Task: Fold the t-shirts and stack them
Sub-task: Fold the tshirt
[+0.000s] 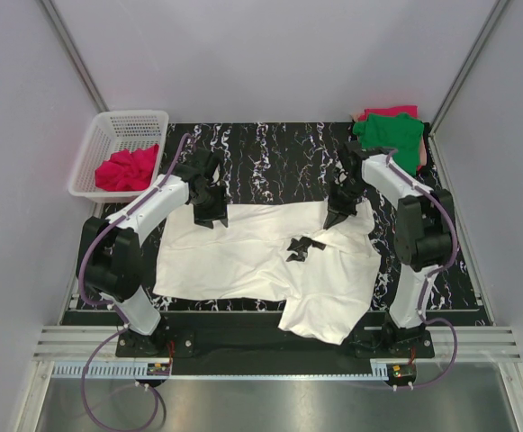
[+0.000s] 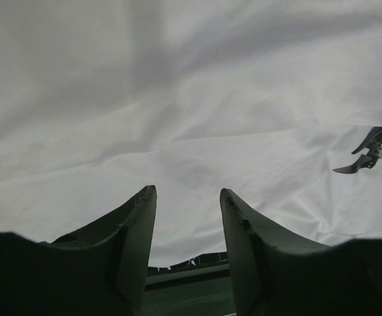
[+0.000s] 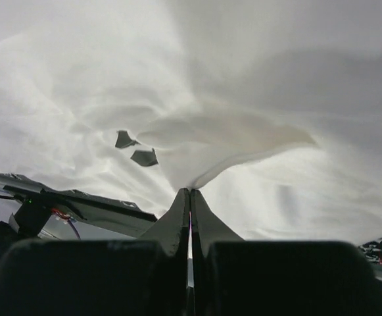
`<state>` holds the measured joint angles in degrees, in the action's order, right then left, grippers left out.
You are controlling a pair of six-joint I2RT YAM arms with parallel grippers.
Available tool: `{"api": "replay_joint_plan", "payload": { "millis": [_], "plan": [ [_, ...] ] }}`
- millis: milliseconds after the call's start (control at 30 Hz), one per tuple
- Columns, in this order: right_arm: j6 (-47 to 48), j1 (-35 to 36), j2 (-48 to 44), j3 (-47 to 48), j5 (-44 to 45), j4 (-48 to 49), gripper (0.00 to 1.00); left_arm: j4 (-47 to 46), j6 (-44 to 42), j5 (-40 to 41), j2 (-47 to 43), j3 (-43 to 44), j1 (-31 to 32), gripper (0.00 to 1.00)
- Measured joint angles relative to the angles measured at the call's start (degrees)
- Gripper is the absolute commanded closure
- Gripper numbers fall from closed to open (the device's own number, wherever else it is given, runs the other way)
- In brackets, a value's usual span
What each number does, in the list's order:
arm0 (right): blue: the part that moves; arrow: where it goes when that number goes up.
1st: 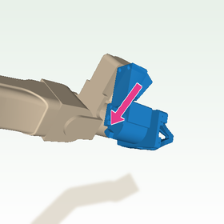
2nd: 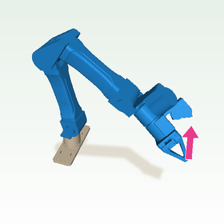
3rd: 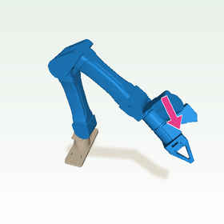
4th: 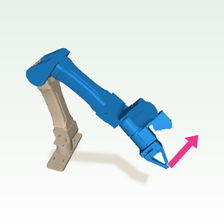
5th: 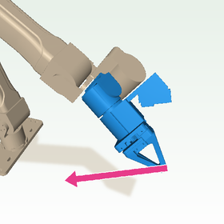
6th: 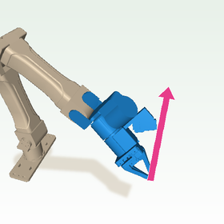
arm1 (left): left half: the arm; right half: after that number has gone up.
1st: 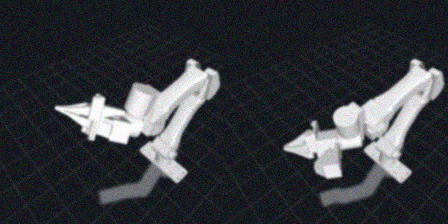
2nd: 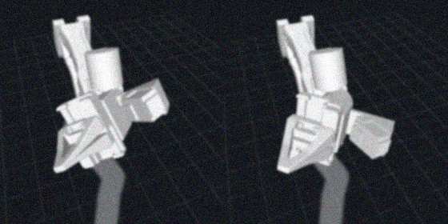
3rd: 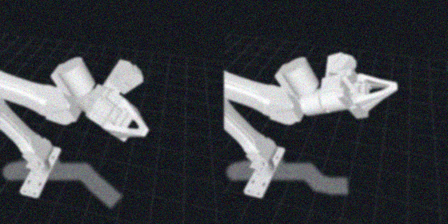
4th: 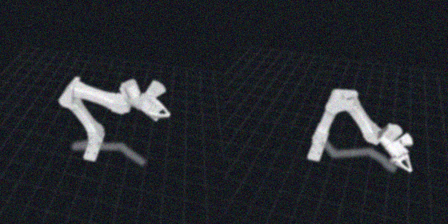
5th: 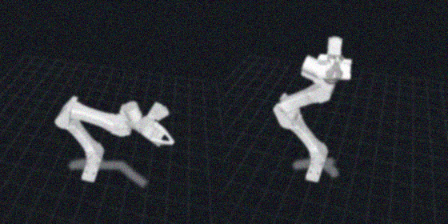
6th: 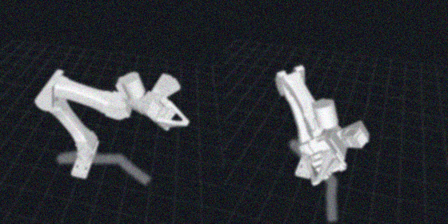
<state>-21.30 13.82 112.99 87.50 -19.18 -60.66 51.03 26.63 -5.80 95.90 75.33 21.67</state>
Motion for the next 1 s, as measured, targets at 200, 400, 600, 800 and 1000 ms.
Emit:
{"api": "replay_joint_plan", "payload": {
  "millis": [200,400,600,800,1000],
  "plan": [
    [-2.71,2.82,-9.42,-5.03,-0.04,-2.29,1.00,-0.13,-0.02,-0.02,-0.04,0.00,0.00,0.52],
    [-7.78,9.35,-13.22,-10.71,-0.96,-2.19,1.00,-0.39,-0.04,-0.02,-1.99,-1.18,0.00,0.52],
    [-14.64,17.81,-13.81,-16.35,-1.57,0.63,0.90,-0.50,-0.09,-0.02,-6.29,-4.46,0.00,0.52],
    [-19.17,22.27,-11.06,-18.14,-1.18,3.48,0.82,-0.57,-0.28,-0.02,-9.25,-6.97,-0.15,0.52],
    [-20.22,22.38,-9.84,-17.51,4.52,3.28,0.76,-0.55,-0.92,-0.02,-12.61,-9.01,-0.68,0.51]
  ]
}}
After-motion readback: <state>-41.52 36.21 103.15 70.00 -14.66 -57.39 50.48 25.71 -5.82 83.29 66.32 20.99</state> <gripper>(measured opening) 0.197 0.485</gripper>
